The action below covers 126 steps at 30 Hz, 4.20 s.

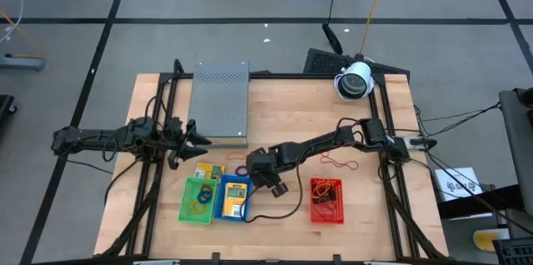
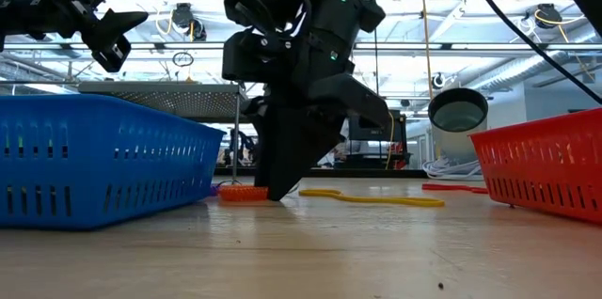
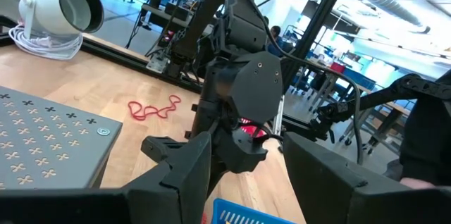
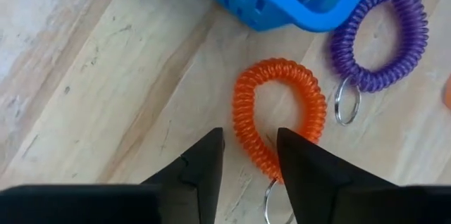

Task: Pick & Place Office Desk Supplies
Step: Put the orange spring rubberband into the green bin

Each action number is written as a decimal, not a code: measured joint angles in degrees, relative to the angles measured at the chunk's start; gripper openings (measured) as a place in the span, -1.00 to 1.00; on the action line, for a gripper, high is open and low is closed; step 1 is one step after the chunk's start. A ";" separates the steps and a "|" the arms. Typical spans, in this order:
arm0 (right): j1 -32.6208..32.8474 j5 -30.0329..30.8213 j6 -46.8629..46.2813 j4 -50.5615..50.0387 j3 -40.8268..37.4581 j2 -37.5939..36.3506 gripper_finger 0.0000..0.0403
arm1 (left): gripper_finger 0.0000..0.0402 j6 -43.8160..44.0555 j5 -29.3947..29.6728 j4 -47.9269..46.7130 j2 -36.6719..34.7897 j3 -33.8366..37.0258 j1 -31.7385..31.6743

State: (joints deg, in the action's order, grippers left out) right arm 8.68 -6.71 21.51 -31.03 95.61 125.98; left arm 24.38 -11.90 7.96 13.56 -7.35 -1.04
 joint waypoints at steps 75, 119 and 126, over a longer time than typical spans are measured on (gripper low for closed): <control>8.98 0.67 -20.37 13.28 33.83 7.23 -0.97 | -0.07 -0.07 0.00 -0.02 -0.02 0.00 0.00; 3.68 3.75 -11.79 22.63 35.78 21.14 -0.74 | -0.07 -0.01 0.00 -0.02 -0.02 0.00 0.01; 3.66 3.88 -11.79 21.62 35.78 21.15 -0.54 | -0.07 -0.01 0.00 -0.02 -0.02 0.00 0.02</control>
State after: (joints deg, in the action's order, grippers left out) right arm 12.34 -2.83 9.72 -9.41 131.39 147.13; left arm 24.38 -11.90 7.94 13.54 -7.35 -1.02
